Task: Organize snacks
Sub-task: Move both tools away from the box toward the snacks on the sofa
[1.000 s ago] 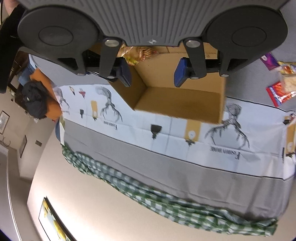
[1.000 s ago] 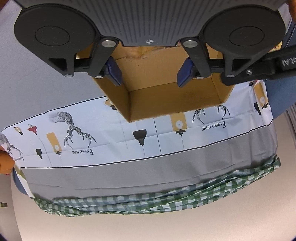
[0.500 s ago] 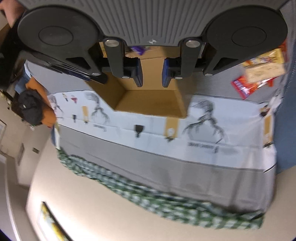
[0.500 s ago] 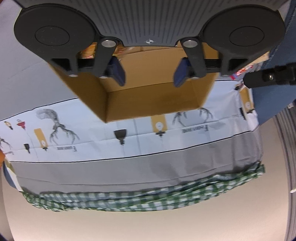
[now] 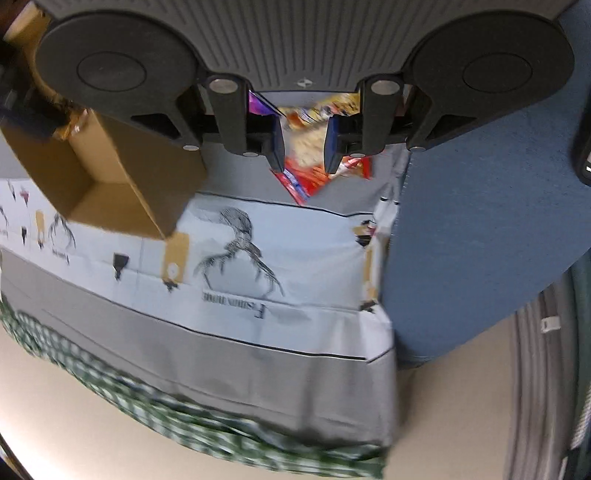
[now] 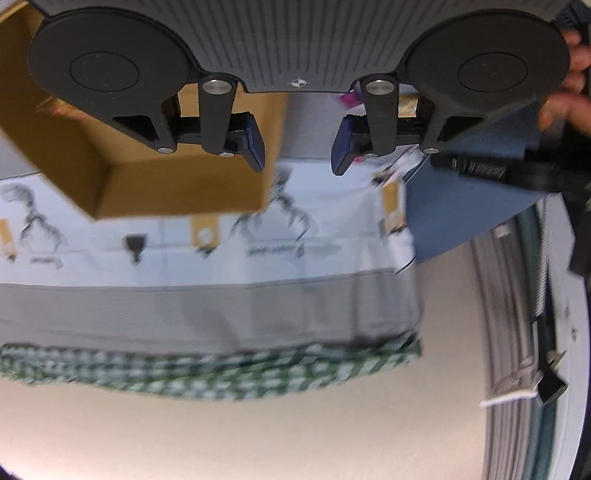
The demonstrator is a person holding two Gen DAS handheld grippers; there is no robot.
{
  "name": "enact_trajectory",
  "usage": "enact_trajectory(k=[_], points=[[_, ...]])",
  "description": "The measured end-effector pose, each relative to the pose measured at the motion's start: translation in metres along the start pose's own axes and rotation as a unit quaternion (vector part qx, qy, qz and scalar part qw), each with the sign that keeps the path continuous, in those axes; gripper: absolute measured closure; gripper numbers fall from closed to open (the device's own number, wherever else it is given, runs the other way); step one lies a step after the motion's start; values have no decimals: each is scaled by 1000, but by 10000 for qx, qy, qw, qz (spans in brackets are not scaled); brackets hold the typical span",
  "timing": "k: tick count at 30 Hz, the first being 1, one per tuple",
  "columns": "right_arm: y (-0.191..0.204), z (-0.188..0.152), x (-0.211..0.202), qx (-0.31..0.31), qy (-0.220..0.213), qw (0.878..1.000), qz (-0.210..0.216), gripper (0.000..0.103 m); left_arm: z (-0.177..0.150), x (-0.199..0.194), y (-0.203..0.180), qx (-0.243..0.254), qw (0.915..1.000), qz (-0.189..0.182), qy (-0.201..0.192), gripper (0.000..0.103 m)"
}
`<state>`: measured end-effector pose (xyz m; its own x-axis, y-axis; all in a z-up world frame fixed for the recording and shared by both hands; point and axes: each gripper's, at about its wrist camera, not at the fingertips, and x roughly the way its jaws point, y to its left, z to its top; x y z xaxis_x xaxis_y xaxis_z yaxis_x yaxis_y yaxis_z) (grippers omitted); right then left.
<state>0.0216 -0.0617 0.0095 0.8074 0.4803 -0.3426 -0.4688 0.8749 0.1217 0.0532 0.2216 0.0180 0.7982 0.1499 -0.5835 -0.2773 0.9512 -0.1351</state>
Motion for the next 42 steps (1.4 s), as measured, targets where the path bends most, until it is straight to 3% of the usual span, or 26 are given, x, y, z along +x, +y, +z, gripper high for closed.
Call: enact_trajectory(k=[2,8,10,18,19,22,27,30,32,35,39,42], points=[[15,-6,12,25,314,9993,203,61,2,5,9,-61,9999,55,60,78],[64,-24,67,-473,1236,9910,192,60,5,28,14,35,9992,252,303,78],[67,-28,91,-386,1462,9885,56,59,4,35,12,133,9987,293,396,78],[68,-52,161,-810,1965,9746,-703,40,-5,57,10,331,9966,395,642,77],[68,-54,165,-861,2025,9725,-768,39,-6,60,11,329,9963,386,700,75],[64,-57,175,-908,2330,9656,-714,38,-11,72,9,476,9937,380,946,44],[66,-70,182,-1122,2688,9546,-618,38,-21,88,-3,1039,9882,373,1066,43],[60,-69,181,-880,2726,9567,-520,44,-26,100,-3,1017,9855,300,1323,43],[55,-67,179,-549,2762,9588,-362,65,-29,105,-2,962,9853,246,1389,42],[52,-66,173,-110,2776,9606,-69,80,-29,110,0,879,9860,225,1399,42],[52,-61,165,664,2965,9521,354,87,-29,118,5,750,9840,281,1593,42],[59,-58,159,611,2956,9527,344,86,-30,127,15,476,9826,273,1776,44]])
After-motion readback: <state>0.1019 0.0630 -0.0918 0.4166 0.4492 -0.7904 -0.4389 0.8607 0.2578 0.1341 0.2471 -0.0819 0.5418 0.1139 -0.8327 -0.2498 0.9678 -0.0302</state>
